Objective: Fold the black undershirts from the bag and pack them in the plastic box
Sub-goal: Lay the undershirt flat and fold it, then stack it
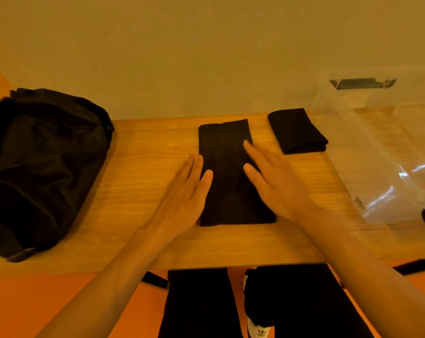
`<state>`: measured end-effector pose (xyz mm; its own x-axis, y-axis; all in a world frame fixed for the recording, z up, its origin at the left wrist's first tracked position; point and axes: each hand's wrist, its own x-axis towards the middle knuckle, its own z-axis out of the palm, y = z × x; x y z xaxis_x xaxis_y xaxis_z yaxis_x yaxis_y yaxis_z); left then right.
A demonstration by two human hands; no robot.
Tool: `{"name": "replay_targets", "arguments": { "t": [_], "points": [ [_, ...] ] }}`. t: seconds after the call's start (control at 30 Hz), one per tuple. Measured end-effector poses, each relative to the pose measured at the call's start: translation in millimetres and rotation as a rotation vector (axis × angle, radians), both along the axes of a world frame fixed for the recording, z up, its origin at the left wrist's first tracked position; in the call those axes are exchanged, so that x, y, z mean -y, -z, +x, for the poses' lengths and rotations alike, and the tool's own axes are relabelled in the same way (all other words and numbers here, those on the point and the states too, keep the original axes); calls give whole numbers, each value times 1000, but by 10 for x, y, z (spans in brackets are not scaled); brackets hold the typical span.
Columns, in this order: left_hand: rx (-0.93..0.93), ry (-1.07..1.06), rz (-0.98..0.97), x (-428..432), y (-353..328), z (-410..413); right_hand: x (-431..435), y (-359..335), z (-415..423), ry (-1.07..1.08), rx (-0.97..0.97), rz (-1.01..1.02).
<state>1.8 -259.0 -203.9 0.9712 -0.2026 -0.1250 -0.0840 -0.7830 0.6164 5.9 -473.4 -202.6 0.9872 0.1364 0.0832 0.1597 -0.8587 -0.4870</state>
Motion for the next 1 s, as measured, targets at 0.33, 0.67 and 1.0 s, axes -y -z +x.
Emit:
{"name": "replay_targets", "arguments": {
  "t": [0.33,0.67,1.0],
  "points": [
    [-83,-330,-162,136,-153,1419,23,-178,1532,367,-269,182],
    [-153,-364,-172,277,-95,2004,-23,-163,1873,413,-390,244],
    [-47,-387,-153,160,-12,2056,6,-115,1923,436,-349,210]
  ]
}}
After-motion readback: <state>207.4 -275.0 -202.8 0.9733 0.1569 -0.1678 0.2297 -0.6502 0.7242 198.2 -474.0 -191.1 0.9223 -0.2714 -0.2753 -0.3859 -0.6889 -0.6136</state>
